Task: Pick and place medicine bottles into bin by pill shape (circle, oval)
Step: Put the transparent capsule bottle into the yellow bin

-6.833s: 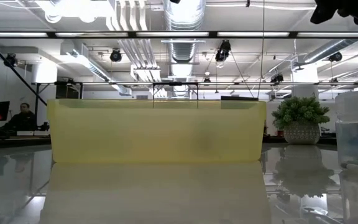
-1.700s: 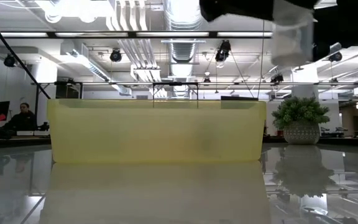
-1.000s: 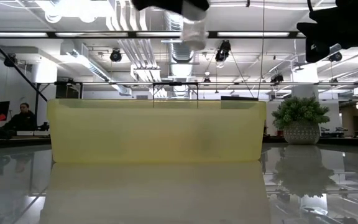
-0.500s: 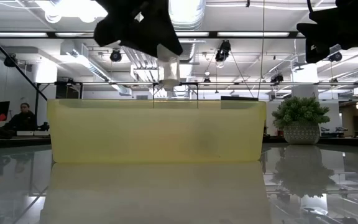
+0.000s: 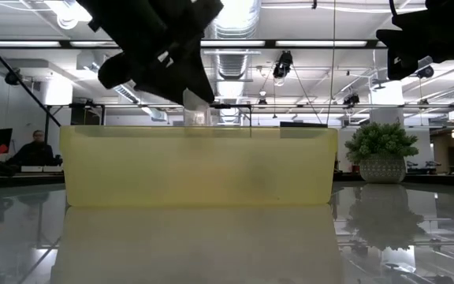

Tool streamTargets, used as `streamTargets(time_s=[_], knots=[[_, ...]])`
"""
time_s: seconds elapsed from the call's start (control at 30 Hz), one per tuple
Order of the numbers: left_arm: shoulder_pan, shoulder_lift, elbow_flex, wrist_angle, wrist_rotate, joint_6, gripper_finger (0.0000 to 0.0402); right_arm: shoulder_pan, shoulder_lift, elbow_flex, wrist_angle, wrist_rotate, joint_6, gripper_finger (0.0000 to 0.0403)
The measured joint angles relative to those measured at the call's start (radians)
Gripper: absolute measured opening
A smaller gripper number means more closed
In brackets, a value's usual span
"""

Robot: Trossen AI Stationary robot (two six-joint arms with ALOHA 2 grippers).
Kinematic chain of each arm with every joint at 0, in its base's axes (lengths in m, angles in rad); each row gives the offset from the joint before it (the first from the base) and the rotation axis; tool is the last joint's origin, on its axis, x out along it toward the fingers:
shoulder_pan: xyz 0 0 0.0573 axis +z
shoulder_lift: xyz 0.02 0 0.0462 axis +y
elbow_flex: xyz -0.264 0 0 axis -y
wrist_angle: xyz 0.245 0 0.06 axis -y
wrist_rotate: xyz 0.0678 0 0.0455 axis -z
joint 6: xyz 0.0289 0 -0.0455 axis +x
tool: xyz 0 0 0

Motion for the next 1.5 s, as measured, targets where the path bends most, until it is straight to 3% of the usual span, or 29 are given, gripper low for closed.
streamTargets(time_s=[0.87, 1.5], knots=[[0.061, 0.121, -0.003, 0.025, -0.012, -0.046, 0.0128, 0.000, 0.000, 0.000, -0.002, 0.000, 0.004, 0.0139], [0.079, 0.126, -0.012, 0.025, -0.015, -0.046, 0.0128, 0.000, 0.000, 0.000, -0.003, 0.000, 0.004, 0.0139]])
